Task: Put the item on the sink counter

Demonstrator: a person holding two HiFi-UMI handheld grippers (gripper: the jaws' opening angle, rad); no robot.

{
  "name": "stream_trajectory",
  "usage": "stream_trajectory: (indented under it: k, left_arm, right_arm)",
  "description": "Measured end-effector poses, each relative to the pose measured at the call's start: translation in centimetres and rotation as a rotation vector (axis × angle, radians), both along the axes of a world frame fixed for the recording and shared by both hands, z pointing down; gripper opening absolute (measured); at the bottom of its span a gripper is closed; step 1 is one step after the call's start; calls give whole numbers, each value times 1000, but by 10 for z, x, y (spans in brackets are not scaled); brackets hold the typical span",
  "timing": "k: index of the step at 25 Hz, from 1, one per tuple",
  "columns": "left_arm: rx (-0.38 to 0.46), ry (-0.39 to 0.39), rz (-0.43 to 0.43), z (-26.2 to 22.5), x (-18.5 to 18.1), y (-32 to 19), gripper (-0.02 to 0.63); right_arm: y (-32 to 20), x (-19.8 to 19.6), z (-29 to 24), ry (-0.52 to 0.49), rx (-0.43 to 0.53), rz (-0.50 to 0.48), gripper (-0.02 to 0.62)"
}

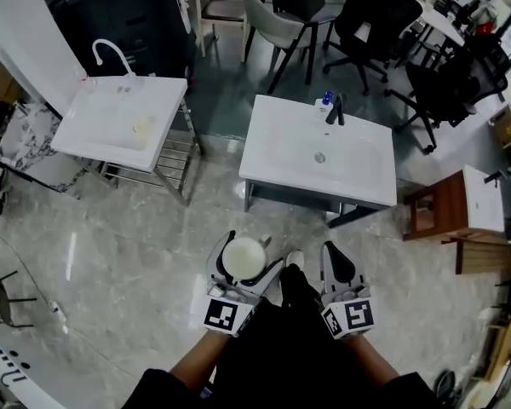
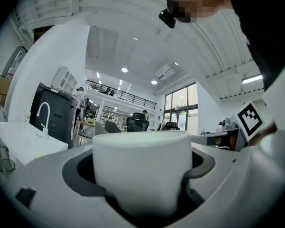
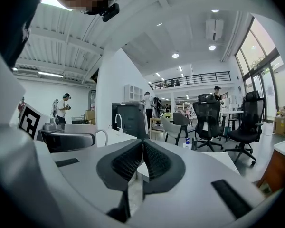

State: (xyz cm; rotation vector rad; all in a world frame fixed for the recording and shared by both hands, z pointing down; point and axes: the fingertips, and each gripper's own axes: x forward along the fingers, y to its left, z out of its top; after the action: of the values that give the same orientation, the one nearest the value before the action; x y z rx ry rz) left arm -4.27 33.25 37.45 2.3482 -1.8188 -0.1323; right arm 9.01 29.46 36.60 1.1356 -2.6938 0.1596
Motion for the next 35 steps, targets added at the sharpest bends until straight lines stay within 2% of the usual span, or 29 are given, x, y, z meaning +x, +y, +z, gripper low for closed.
stream_trajectory:
  k: [4,9,11,13,16,28,35]
  left_arm:
    - [-8,11,-14,1,0,-2,459]
    - [0,-20,-17,-7,2,-24,459]
    - [-28,-25,-22,-5,4,-38,459]
    - [-55,-26,-19,-7,8,-54,459]
    - [-23,-44,-4,-12,17,-85,459]
    - [-48,-76,-56,-15,37,-209,459]
    - [-63,-124,-121,-15,51,-249,459]
  right_arm:
    - [-7,-2,5,-18,-5,-12,32]
    - [-38,-8,13,-59,-6,-32,32]
    - [-55,-5,13,-77,-13,-26,32]
    - [-72,-2,13,-96,-25,-15,32]
    - [-101,0,18,-92,-32,-23,32]
    - [-234,32,23,-165,-64,-32,32]
    - [-286,51,25,-91,13,-86,32]
